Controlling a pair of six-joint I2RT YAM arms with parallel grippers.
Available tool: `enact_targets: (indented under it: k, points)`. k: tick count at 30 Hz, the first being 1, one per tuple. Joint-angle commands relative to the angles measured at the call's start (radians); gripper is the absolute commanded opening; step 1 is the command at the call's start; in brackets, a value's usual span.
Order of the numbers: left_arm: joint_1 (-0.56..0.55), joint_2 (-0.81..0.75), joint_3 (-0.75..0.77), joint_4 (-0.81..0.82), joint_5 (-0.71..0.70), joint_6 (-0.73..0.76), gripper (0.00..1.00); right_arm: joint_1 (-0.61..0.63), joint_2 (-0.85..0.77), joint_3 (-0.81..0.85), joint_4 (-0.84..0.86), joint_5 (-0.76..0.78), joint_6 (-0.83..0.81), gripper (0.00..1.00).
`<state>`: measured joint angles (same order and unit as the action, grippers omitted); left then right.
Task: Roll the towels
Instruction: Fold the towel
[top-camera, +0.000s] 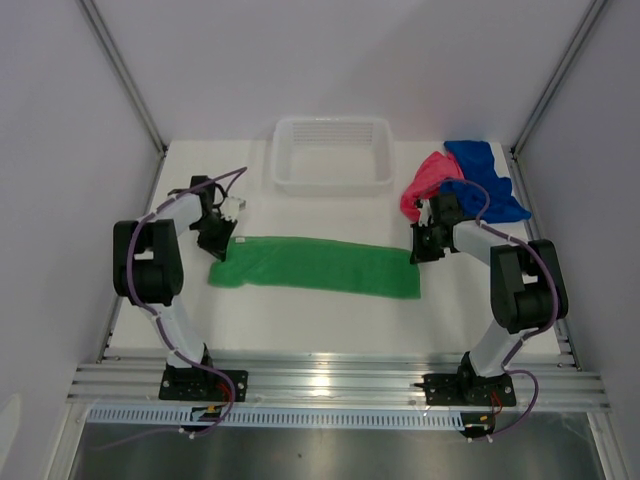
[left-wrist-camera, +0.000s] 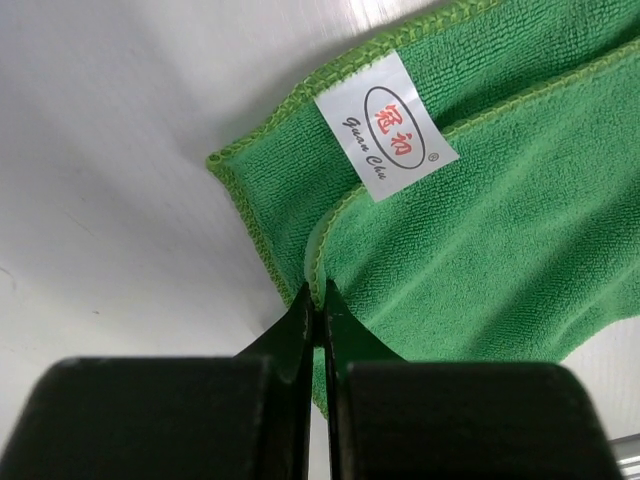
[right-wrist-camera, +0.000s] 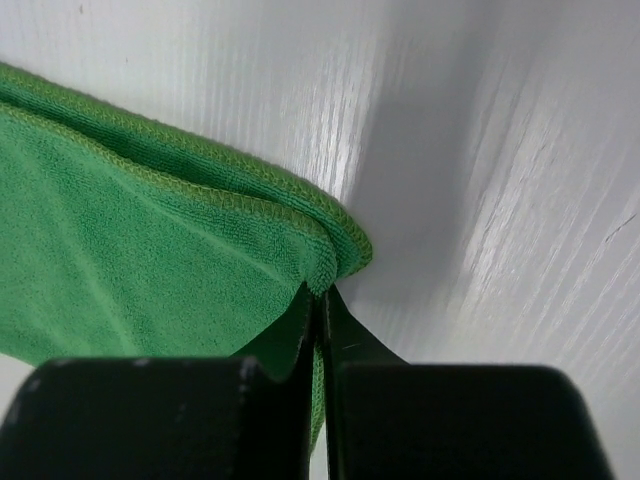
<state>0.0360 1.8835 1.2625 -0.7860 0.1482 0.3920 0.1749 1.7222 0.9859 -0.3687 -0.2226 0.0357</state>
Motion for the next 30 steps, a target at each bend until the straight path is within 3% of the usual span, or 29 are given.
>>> enact_targets:
  k: [1, 5, 7, 11, 14, 24, 28, 30]
  points:
    - [0.015, -0.079, -0.054, 0.001, 0.048, -0.013, 0.01, 0.003, -0.035, -0.026, -0.084, -0.018, 0.012, 0.0]
    - [0.021, -0.129, -0.092, 0.031, 0.022, -0.004, 0.01, 0.003, -0.059, -0.043, -0.073, 0.008, -0.005, 0.05]
    - [0.025, -0.123, -0.059, 0.033, 0.021, -0.004, 0.03, 0.003, -0.05, -0.023, -0.055, 0.017, -0.019, 0.18]
    - [0.024, -0.101, -0.008, 0.014, 0.036, 0.004, 0.37, 0.001, -0.026, 0.036, -0.049, 0.019, -0.031, 0.33]
    - [0.024, -0.103, 0.003, 0.022, 0.048, 0.016, 0.42, 0.002, -0.039, 0.048, -0.042, 0.034, -0.059, 0.35]
    - [0.018, -0.072, 0.043, 0.021, 0.064, 0.022, 0.35, 0.001, -0.035, 0.046, -0.035, 0.077, -0.083, 0.29]
    - [0.012, -0.047, 0.064, 0.011, 0.04, 0.024, 0.2, 0.002, -0.041, 0.048, -0.035, 0.084, -0.077, 0.23]
    - [0.013, -0.049, 0.063, 0.014, 0.039, 0.024, 0.18, 0.001, -0.044, 0.043, -0.032, 0.089, -0.076, 0.2]
